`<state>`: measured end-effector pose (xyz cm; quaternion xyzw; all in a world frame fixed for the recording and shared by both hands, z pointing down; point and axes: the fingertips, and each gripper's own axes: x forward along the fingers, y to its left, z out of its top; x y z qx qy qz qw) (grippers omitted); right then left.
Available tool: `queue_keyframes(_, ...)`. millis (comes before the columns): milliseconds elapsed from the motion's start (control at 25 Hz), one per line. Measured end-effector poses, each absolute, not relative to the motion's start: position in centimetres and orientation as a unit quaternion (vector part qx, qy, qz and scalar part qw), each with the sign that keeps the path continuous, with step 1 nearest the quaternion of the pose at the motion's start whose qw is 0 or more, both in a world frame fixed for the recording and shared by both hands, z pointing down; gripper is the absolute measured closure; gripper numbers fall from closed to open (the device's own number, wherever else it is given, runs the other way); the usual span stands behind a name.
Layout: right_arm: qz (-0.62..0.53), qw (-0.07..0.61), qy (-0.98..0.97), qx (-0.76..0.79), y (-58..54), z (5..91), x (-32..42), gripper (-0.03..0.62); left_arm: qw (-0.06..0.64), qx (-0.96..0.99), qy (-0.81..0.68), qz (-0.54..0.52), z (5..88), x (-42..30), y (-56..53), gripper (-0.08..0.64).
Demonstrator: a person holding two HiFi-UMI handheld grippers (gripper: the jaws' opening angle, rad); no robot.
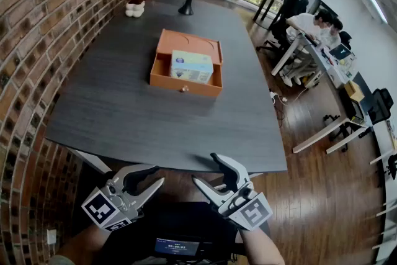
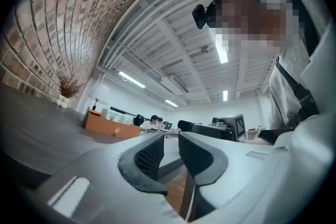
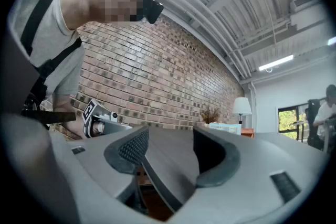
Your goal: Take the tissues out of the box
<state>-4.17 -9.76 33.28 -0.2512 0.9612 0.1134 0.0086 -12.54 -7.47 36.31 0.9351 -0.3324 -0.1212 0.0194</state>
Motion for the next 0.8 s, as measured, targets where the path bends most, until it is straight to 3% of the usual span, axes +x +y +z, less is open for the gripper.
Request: queue_keyframes(800,0.109,0.006,0.962,-0.252,-9.81,33.55,-4.15,0.328,0.017,0.938,-0.327,-0.114,36.58,-11.92,-7.32,0.485)
